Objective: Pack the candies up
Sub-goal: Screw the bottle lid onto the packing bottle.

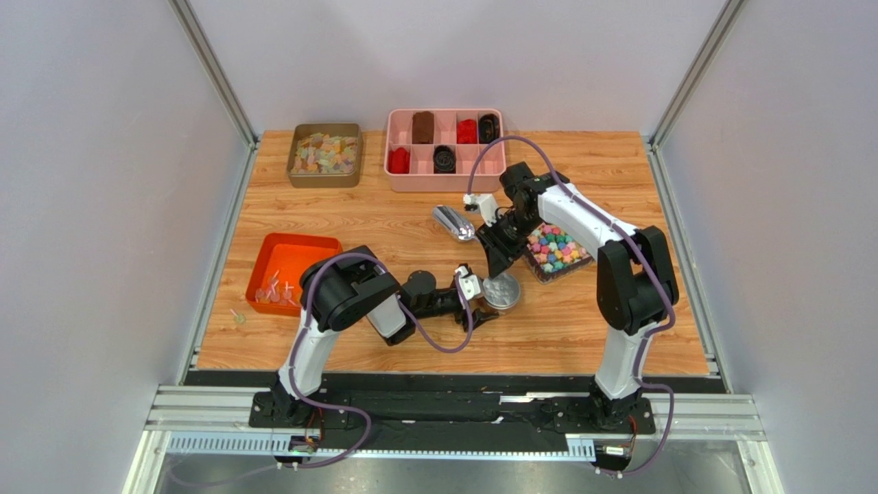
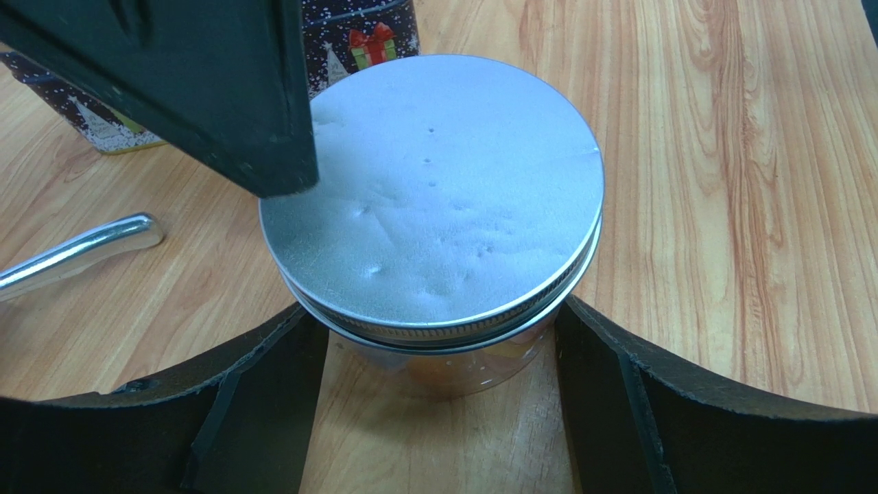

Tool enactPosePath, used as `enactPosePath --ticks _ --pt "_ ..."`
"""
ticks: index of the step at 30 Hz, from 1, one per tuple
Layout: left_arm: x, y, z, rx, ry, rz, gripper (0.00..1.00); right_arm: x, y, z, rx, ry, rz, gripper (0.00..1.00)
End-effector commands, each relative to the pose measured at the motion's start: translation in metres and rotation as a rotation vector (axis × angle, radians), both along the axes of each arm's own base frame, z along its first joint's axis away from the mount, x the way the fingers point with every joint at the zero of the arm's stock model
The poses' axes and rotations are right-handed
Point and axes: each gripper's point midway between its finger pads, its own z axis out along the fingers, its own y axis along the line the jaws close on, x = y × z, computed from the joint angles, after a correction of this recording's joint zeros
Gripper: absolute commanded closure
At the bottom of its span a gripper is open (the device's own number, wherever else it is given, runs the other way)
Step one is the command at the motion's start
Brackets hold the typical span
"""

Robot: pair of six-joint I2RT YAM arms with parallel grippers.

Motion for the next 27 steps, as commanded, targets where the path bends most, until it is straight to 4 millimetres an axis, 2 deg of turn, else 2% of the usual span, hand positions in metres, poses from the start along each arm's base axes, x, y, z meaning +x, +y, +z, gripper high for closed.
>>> enactPosePath --ticks 1,9,12,20,27 --pt "0.016 -0.005 0.04 -0.131 -0.132 0.03 0.29 0.004 0.01 0.006 0.054 -0.02 0.044 0.62" --pt "0.017 -0.005 0.041 -0.131 -0.138 0.037 0.29 -0.01 -0.005 -0.004 0.008 -0.005 0.045 0.75" --pt "0.019 -0.004 0.04 -0.128 -0.138 0.046 0.29 -0.016 -0.014 -0.012 -0.016 0.011 0.034 0.76" --pt "0.022 -0.003 0.041 -0.128 -0.145 0.063 0.29 -0.021 -0.035 -0.008 -0.032 -0.006 -0.017 0.77" --pt "0.023 -0.003 0.039 -0.123 -0.145 0.075 0.29 -0.041 -0.046 -0.014 -0.061 0.02 -0.016 0.78"
